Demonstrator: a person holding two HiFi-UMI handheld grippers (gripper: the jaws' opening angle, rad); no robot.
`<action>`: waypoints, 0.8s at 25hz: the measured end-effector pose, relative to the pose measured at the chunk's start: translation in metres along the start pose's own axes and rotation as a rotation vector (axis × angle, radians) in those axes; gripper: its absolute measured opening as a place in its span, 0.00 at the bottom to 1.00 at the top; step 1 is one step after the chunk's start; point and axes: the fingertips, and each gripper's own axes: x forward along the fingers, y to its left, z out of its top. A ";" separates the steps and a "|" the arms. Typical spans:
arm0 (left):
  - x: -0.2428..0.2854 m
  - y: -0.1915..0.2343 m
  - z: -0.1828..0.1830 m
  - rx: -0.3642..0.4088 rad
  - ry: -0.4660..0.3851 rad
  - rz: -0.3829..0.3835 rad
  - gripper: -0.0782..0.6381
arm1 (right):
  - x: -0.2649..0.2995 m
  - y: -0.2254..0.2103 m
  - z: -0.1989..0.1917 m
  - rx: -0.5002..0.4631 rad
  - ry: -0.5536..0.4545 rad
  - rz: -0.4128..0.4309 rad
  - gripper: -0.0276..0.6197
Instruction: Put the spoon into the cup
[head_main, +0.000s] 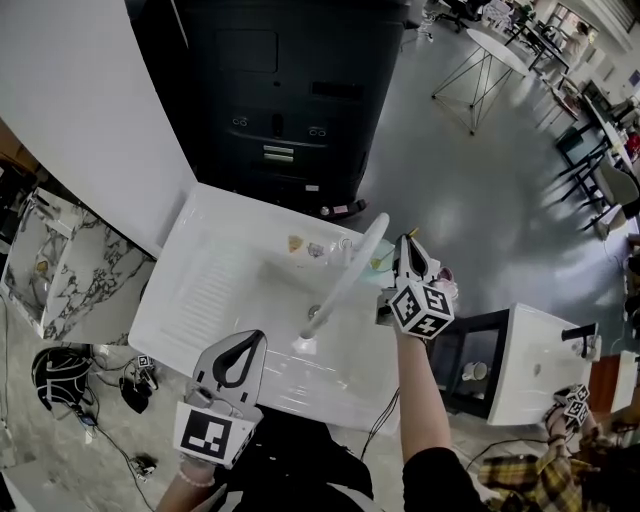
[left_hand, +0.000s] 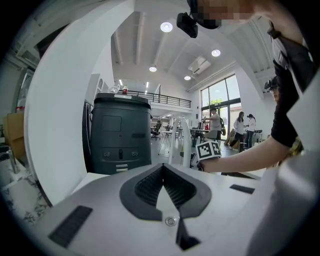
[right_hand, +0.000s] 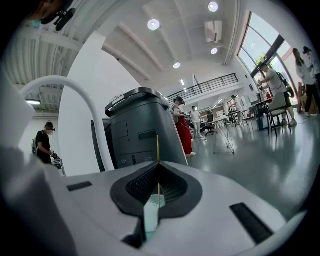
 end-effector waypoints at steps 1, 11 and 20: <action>0.000 0.001 0.000 0.001 0.002 0.002 0.10 | 0.001 -0.001 -0.003 0.001 0.005 0.000 0.05; -0.001 0.001 -0.007 -0.006 0.016 0.006 0.10 | 0.007 0.005 -0.023 -0.046 0.072 0.046 0.05; 0.001 0.001 -0.008 -0.009 0.016 -0.007 0.10 | 0.009 0.006 -0.025 -0.068 0.089 0.038 0.07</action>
